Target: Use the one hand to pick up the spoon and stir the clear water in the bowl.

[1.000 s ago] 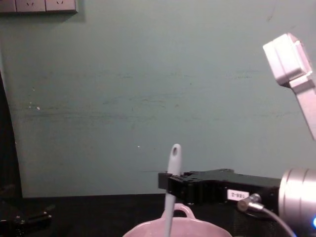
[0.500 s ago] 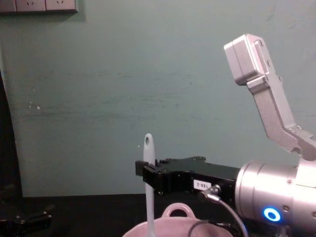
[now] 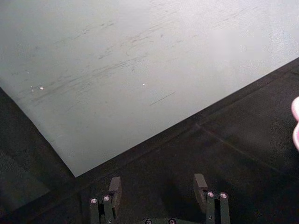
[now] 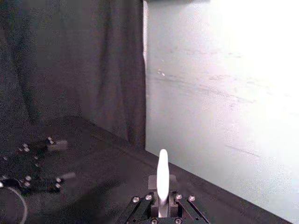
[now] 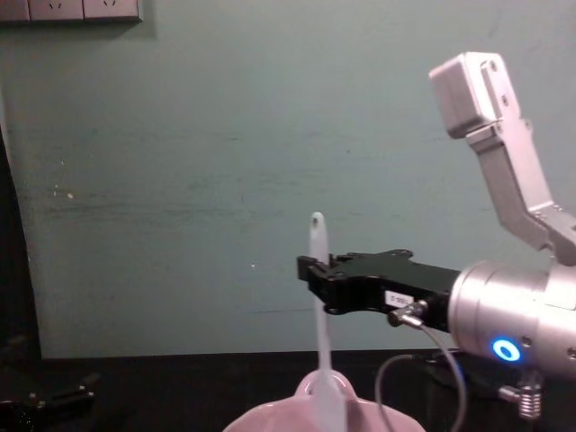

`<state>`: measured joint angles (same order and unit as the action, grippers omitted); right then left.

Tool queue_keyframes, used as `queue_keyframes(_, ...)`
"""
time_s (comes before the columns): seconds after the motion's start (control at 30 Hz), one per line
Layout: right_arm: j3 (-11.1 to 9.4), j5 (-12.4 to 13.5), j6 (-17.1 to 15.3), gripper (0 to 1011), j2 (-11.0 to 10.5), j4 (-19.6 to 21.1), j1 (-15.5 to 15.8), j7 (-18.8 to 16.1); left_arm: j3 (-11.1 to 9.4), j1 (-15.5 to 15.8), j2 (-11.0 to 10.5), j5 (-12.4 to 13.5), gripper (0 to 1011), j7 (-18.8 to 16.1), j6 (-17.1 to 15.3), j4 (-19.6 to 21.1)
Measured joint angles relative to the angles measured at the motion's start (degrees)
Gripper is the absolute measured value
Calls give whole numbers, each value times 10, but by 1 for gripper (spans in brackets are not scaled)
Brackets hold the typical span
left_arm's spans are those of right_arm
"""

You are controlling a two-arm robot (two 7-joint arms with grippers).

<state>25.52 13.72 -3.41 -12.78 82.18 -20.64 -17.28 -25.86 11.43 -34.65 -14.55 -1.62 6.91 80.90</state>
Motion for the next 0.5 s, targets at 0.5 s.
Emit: queue_keyframes(0.5, -28, 19, -75, 113, -50, 102, 57, -30, 0, 0, 0, 0, 1011, 0, 0, 0)
